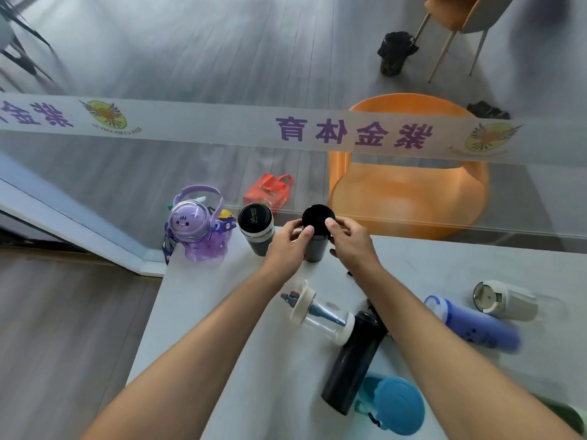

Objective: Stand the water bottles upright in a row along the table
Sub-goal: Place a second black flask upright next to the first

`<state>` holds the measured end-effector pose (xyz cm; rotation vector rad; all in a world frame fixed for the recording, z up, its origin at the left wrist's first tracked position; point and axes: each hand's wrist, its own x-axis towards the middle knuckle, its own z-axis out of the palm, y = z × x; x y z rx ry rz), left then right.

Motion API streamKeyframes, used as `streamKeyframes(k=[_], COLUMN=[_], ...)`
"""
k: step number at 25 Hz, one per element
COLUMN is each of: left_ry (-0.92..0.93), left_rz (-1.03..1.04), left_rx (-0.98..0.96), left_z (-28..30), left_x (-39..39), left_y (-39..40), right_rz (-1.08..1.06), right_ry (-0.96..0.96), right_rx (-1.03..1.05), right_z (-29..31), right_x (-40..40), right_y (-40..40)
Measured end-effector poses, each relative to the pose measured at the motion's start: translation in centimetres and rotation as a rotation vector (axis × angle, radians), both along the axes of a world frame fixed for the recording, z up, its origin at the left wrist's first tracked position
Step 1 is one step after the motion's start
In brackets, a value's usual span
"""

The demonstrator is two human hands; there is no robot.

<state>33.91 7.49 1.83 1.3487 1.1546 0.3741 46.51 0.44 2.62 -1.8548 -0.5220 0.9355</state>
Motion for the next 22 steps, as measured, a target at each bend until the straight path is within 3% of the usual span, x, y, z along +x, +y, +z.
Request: streamKeyframes(k=[22], left_ry=[0.020], left_rz=[-0.004], left_rx=[-0.033], left_z=[-0.1], left_x=[0.6], left_y=[0.7], right_rz=[0.069], right_ry=[-0.017], right_rx=[-0.101], right_z=[0.4], right_x=[0.7], right_y=[1.1])
